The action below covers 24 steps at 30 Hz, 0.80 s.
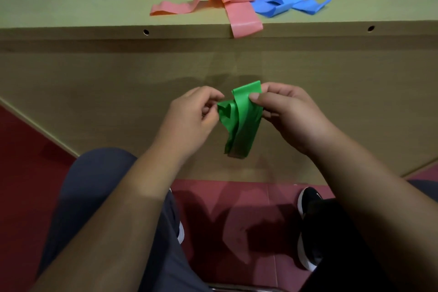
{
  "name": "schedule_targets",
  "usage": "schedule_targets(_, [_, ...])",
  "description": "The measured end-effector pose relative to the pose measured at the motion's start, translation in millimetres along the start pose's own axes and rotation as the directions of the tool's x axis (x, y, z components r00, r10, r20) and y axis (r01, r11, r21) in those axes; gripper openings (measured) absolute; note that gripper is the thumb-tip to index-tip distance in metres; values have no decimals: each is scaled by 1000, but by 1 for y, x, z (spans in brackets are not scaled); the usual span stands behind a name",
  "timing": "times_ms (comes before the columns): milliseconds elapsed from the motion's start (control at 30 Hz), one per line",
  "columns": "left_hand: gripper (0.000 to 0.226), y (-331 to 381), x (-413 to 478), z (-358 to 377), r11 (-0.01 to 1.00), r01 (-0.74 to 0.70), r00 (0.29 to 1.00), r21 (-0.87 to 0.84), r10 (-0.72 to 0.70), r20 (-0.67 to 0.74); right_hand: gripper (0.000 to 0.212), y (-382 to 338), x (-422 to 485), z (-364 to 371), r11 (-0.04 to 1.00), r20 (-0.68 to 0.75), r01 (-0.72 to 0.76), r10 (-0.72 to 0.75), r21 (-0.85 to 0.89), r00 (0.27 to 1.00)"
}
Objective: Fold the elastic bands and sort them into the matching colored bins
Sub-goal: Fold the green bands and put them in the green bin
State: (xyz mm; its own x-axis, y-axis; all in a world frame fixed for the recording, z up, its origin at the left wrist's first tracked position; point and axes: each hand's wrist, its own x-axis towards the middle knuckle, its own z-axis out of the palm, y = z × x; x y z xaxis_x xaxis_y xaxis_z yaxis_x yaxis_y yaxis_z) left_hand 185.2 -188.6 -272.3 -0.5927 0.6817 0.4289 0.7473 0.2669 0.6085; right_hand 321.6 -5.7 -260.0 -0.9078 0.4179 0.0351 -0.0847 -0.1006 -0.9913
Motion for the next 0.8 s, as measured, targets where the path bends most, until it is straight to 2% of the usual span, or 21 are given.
schedule_targets(100, [24, 3, 1, 7, 980, 126, 992, -155, -128, 0, 6, 0, 0, 2, 998, -16, 48, -47, 39, 999])
schedule_targets(167, [20, 9, 0, 11, 927, 235, 971, -293, -237, 28, 7, 0, -1, 3, 996, -28, 85, -86, -12, 996])
schedule_targets(200, [19, 12, 1, 12, 858, 305, 950, -413, -306, 66, 7, 1, -1, 2, 993, -30, 100, -102, -58, 994])
schedule_targets(267, [16, 19, 1, 16, 620, 439, 889, -650, -404, 215, 6, 2, -1, 3, 987, -28, 109, -113, -120, 993])
schedule_targets(333, [17, 19, 2, 19, 426, 538, 828, -727, -430, 361, 8, 4, -1, 2, 986, -32, 105, -110, -133, 993])
schedule_targets(367, [18, 18, 1, 20, 373, 572, 804, -730, -430, 411, 8, 4, -2, 2, 986, -35, 103, -108, -131, 994])
schedule_targets(467, [29, 12, 0, 21, 311, 623, 771, -718, -398, 497, 8, 4, -1, 0, 988, -50, 96, -102, -122, 994])
schedule_targets(533, [39, 6, 2, 21, 357, 624, 775, -695, -393, 495, 10, 3, -1, -1, 991, -47, 86, -91, -107, 995])
schedule_targets(567, [42, 4, 3, 21, 442, 602, 795, -665, -402, 454, 10, 1, -1, -2, 993, -45, 76, -80, -90, 996])
schedule_targets(600, [43, 1, 4, 20, 577, 556, 830, -598, -407, 380, 9, 0, -2, -2, 996, -44, 63, -66, -69, 997])
schedule_targets(667, [42, 0, 5, 17, 847, 413, 909, -333, -361, 208, 8, -2, -3, -3, 999, -40, 25, -26, -33, 999])
schedule_targets(700, [39, 1, 5, 14, 913, 351, 933, -206, -325, 153, 7, -2, -3, -3, 1000, -31, 5, -6, -21, 1000])
schedule_targets(733, [36, 2, 5, 12, 931, 330, 941, -156, -311, 133, 7, -2, -4, -3, 1000, -21, -13, 13, -13, 1000])
schedule_targets(800, [34, 3, 7, 10, 861, 409, 910, -304, -359, 206, 6, -1, -4, -3, 999, -3, -47, 47, -11, 999])
